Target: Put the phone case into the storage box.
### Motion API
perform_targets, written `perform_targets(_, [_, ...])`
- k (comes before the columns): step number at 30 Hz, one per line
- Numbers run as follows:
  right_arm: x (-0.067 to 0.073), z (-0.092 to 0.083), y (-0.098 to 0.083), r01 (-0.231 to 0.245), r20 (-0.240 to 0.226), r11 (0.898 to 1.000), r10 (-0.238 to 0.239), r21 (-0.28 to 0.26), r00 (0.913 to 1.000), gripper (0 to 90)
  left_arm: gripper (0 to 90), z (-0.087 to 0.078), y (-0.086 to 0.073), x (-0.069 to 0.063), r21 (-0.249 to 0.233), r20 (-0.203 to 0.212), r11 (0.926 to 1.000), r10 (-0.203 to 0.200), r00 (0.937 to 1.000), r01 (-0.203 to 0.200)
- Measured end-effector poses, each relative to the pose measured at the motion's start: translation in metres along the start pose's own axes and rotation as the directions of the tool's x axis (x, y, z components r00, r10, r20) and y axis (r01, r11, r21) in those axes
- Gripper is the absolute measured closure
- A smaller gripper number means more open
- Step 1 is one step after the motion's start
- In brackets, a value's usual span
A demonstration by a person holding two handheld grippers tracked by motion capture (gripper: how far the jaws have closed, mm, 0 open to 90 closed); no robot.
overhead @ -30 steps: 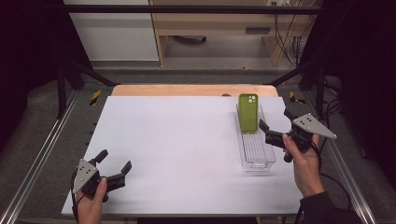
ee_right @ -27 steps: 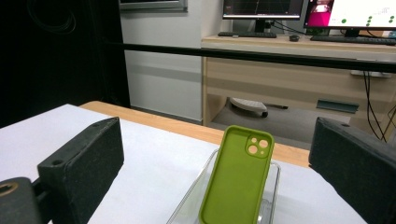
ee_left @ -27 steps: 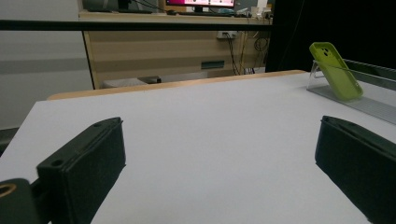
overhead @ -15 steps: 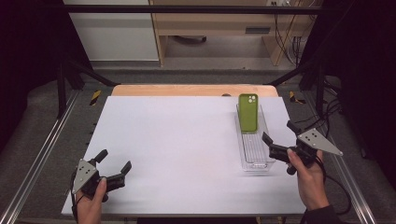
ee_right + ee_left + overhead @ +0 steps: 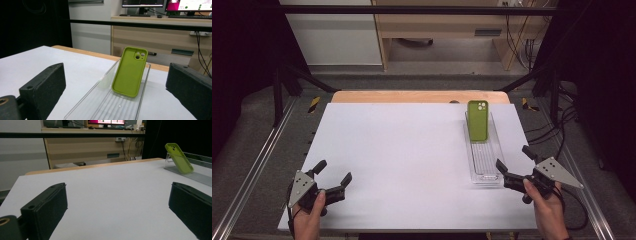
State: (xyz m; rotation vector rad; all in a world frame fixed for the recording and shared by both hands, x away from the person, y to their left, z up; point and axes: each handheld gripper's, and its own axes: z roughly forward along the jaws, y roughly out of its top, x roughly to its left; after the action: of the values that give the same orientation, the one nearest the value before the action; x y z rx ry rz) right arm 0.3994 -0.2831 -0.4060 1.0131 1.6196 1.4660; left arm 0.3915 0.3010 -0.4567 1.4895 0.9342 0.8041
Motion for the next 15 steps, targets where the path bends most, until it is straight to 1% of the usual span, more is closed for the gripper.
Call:
perform_targets(4, [0.001, -0.004, -0.007, 0.006, -0.009, 1.0, -0.006, -0.005, 0.9999, 2.9, 1.4, 0.0, 0.0, 0.0, -0.002, 0.001, 1.0, 0.004, 1.0, -0.004])
perform_targets(7, [0.002, -0.006, -0.014, -0.004, -0.012, 1.0, 0.004, -0.01, 0.9999, 3.0, 1.4, 0.0, 0.0, -0.001, -0.003, 0.001, 1.0, 0.004, 1.0, -0.004])
perform_targets(12, [0.005, -0.004, -0.024, -0.001, -0.02, 1.0, 0.001, -0.008, 0.9998, 3.1, 1.4, 0.0, 0.0, -0.001, -0.005, 0.005, 0.9999, 0.012, 0.9999, -0.012])
perform_targets(14, [0.007, -0.002, -0.027, -0.001, -0.026, 1.0, 0.001, -0.011, 0.9997, 3.1, 1.4, 0.0, 0.0, -0.001, -0.006, 0.01, 1.0, 0.007, 0.9999, -0.007])
perform_targets(15, [0.008, -0.001, -0.029, 0.003, -0.029, 1.0, -0.003, -0.013, 0.9996, 3.1, 1.4, 0.001, 0.0, -0.002, -0.004, 0.012, 0.9999, 0.015, 0.9998, -0.015])
